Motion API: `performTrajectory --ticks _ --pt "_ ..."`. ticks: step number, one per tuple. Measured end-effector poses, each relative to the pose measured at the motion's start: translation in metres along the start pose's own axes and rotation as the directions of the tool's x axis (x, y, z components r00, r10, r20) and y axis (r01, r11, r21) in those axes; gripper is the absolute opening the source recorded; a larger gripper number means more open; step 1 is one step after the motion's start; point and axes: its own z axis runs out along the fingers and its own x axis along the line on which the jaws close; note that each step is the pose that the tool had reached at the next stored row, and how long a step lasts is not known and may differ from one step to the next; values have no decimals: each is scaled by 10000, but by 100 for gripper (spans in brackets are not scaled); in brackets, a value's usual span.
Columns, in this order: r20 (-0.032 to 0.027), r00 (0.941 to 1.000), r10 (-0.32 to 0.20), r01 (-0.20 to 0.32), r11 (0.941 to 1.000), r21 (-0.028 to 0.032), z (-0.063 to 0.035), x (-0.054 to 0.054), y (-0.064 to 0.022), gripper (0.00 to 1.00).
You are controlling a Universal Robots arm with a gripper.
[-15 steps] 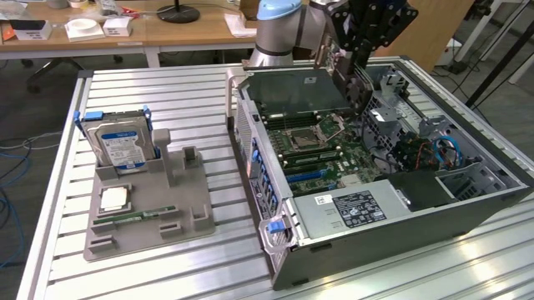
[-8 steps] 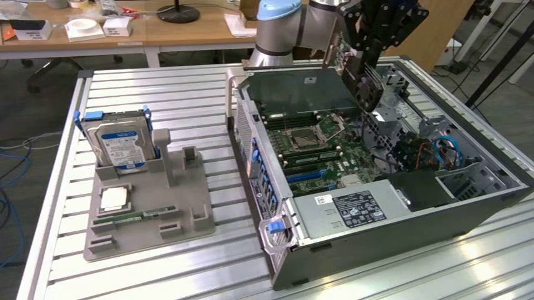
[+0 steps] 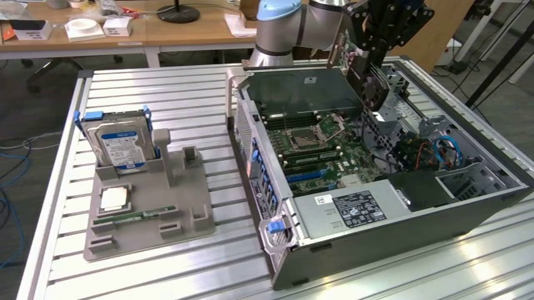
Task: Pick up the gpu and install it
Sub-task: 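Insert the gpu into the slot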
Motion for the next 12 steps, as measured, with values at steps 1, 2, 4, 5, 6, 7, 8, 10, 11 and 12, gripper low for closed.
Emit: performTrajectory --ticks 1,2,4,5,6,7,8,10,11,12 --pt "0 10000 0 0 10000 0 0 0 0 25" --pt "0 10000 -2 2 10000 1 0 -1 0 25" --pt "0 10000 -10 10 10000 0 0 0 0 25" --pt "0 10000 -16 16 10000 0 0 0 0 25" --pt "0 10000 -27 27 10000 0 0 0 0 25" --pt "0 10000 -40 40 10000 -1 0 0 0 25" --pt "0 10000 -57 57 10000 -1 0 0 0 25" --pt "-1 10000 -93 93 10000 -2 0 0 0 25" --pt "-1 9999 -105 105 9999 -3 0 0 0 25" --pt "-1 9999 -106 106 9999 -3 0 0 0 25"
